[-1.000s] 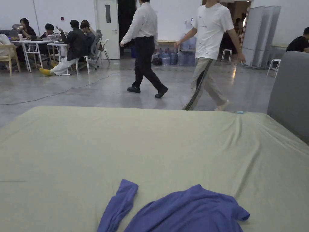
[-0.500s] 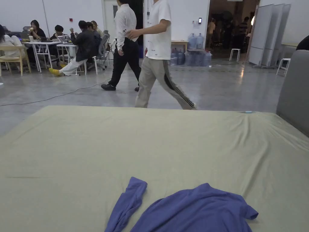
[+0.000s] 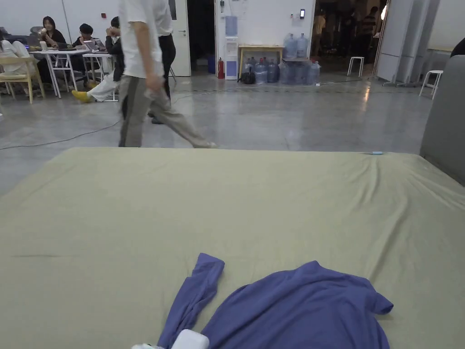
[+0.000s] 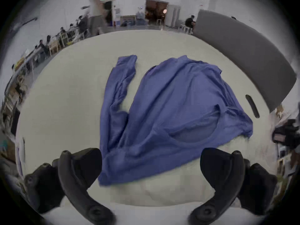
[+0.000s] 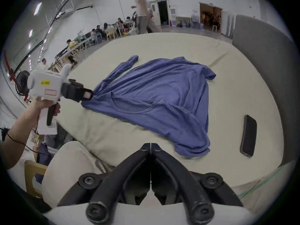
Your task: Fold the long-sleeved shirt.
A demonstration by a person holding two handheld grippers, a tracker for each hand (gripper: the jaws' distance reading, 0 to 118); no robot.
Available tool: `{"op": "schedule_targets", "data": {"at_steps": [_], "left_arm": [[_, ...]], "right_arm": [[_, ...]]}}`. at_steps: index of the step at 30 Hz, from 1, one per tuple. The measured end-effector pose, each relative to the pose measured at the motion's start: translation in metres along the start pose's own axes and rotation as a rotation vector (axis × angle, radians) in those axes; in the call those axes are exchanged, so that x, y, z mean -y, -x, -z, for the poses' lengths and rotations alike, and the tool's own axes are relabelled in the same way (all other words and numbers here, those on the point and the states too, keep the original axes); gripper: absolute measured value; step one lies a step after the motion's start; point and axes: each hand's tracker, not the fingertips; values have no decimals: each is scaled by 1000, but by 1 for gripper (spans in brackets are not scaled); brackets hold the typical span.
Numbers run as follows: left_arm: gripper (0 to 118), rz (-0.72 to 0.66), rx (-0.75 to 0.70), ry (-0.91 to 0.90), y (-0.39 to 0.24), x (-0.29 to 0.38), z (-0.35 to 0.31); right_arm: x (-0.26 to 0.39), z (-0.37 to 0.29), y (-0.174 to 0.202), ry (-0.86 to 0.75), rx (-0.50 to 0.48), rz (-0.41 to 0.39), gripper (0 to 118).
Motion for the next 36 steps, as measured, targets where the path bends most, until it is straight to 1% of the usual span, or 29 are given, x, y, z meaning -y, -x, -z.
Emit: {"op": "schedule_targets", "data": {"at_steps": [2, 3, 4, 5, 7, 8, 9, 10, 11, 13, 16, 19, 21, 22, 23, 24, 25, 28, 30, 32, 34, 35, 36], "left_arm": [[114, 60, -27, 31, -8, 3, 22], [108, 84, -31, 39, -12, 5, 29], [94, 115, -43, 43, -13, 9, 33], [78, 86, 6, 15, -12, 11, 30], [45, 8, 31, -14, -11, 14, 18], [36, -10, -12, -19, -8, 16, 10], [23, -53, 20, -28, -4, 17, 3], [0, -110, 79, -35, -1, 16, -4], [0, -159, 144, -44, 4, 17, -11], [0, -199, 162, -72, 10, 21, -26], [0, -273, 186, -119, 17, 27, -50], [0, -279, 202, -130, 18, 31, -72], [0, -291, 211, -154, 20, 35, -87], [0, -300, 218, -168, 19, 36, -93], [0, -306, 229, -182, 20, 39, -98], [0, -305, 237, -182, 21, 42, -102], [0, -301, 237, -184, 21, 44, -105], [0, -287, 228, -179, 21, 51, -107], [0, -292, 229, -167, 23, 54, -107], [0, -295, 231, -162, 26, 56, -108], [0, -282, 226, -156, 27, 57, -109], [0, -268, 216, -156, 27, 57, -110], [0, -263, 209, -155, 29, 56, -111]], "right_arm": [[3, 0, -5, 7, 10, 20, 0], [3, 1, -8, 10, 16, 29, 0], [2, 1, -13, 15, 25, 39, 0], [4, 2, -15, 19, 34, 46, 0], [0, 3, -22, 25, 45, 56, 0], [-4, 4, -26, 27, 45, 59, 0], [-7, 5, -28, 27, 44, 60, 0], [-13, 8, -31, 26, 41, 60, 0], [-24, 13, -33, 22, 37, 58, 0], [-50, 24, -37, 6, 31, 46, 0], [-111, 48, -41, -55, 25, 19, 0], [-185, 86, -49, -86, 24, -5, 0], [-236, 122, -59, -76, 14, -6, 0], [-263, 147, -64, -21, 0, 0, 11], [-285, 173, -68, 40, 16, 16, 45], [-304, 199, -73, 75, 34, 24, 83], [-320, 218, -81, 74, 47, 46, 118], [-353, 280, -91, 188, 167, 117, 118], [-358, 309, -102, 197, 155, 173, 118], [-356, 335, -108, 231, 155, 263, 118], [-345, 344, -108, 264, 142, 330, 118], [-338, 346, -106, 280, 148, 332, 118], [-334, 344, -99, 270, 259, 255, 113]]}}
